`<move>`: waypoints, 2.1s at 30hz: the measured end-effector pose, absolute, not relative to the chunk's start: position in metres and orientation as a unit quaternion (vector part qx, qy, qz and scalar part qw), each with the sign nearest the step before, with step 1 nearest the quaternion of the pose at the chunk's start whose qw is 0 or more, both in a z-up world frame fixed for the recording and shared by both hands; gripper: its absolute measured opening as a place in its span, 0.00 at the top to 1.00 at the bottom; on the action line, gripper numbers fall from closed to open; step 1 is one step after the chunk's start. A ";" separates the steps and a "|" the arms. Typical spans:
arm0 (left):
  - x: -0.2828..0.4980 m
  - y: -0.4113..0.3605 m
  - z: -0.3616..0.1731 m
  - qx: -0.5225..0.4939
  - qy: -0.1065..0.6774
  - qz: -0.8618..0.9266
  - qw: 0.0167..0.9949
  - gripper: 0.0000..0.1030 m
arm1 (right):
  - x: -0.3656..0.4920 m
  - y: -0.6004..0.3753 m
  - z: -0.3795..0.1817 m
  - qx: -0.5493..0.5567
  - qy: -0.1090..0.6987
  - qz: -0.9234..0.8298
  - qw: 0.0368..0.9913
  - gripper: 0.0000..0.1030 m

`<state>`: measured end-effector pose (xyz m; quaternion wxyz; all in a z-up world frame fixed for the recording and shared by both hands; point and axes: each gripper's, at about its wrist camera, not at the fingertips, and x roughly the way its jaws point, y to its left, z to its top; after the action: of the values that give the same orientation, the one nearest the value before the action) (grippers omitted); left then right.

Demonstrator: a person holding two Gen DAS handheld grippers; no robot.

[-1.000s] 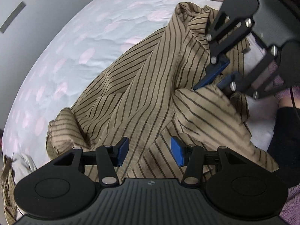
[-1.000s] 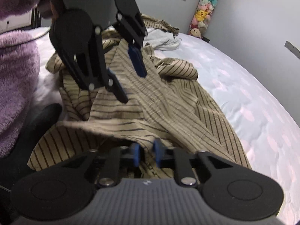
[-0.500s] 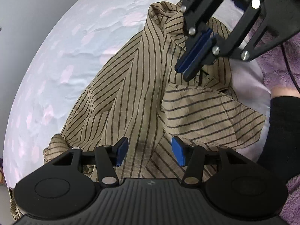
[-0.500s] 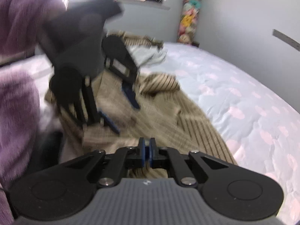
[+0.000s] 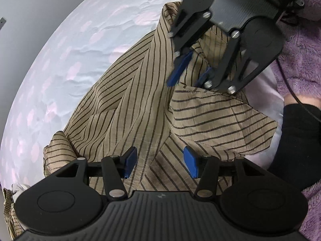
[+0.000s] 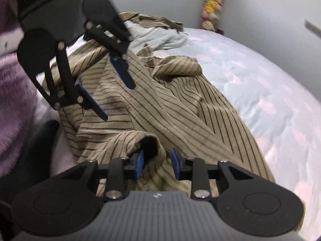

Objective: Fold clothes

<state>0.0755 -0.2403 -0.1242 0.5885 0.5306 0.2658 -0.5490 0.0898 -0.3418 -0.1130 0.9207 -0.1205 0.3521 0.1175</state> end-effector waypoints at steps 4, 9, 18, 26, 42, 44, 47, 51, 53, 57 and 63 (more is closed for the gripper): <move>0.077 -0.243 -0.126 0.542 0.257 -0.548 0.582 0.52 | 0.092 -0.340 -0.104 -0.121 0.333 0.133 0.926 0.97; 0.082 -0.248 -0.126 0.553 0.247 -0.554 0.571 0.52 | 0.093 -0.339 -0.093 -0.121 0.308 0.149 0.932 0.98; 0.076 -0.250 -0.117 0.604 0.205 -0.555 0.534 0.52 | 0.065 -0.340 -0.062 -0.125 0.273 0.149 0.942 0.98; 0.083 -0.257 -0.116 0.582 0.255 -0.559 0.533 0.61 | 0.052 -0.334 -0.059 -0.122 0.266 0.145 0.945 0.98; 0.086 -0.246 -0.117 0.507 0.284 -0.523 0.624 0.61 | 0.055 -0.333 -0.053 -0.116 0.262 0.137 0.948 0.98; 0.087 -0.247 -0.119 0.492 0.290 -0.524 0.632 0.62 | 0.055 -0.333 -0.052 -0.114 0.262 0.136 0.949 0.98; 0.090 -0.248 -0.119 0.468 0.299 -0.524 0.646 0.70 | 0.055 -0.333 -0.052 -0.112 0.262 0.135 0.949 0.98; 0.089 -0.243 -0.111 0.447 0.299 -0.514 0.668 0.70 | 0.055 -0.334 -0.052 -0.110 0.263 0.133 0.949 0.98; 0.083 -0.238 -0.103 0.450 0.288 -0.505 0.678 0.63 | 0.055 -0.334 -0.053 -0.109 0.263 0.133 0.949 0.98; 0.075 -0.230 -0.098 0.456 0.286 -0.479 0.693 0.57 | 0.055 -0.335 -0.053 -0.108 0.263 0.131 0.950 0.98; 0.075 -0.230 -0.115 0.439 0.317 -0.435 0.719 0.60 | 0.055 -0.335 -0.053 -0.105 0.263 0.128 0.950 0.98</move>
<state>0.0745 -0.2297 -0.1147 0.7193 0.4391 0.3166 -0.4354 0.0551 -0.3351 -0.0529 0.9505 -0.1052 0.2633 0.1275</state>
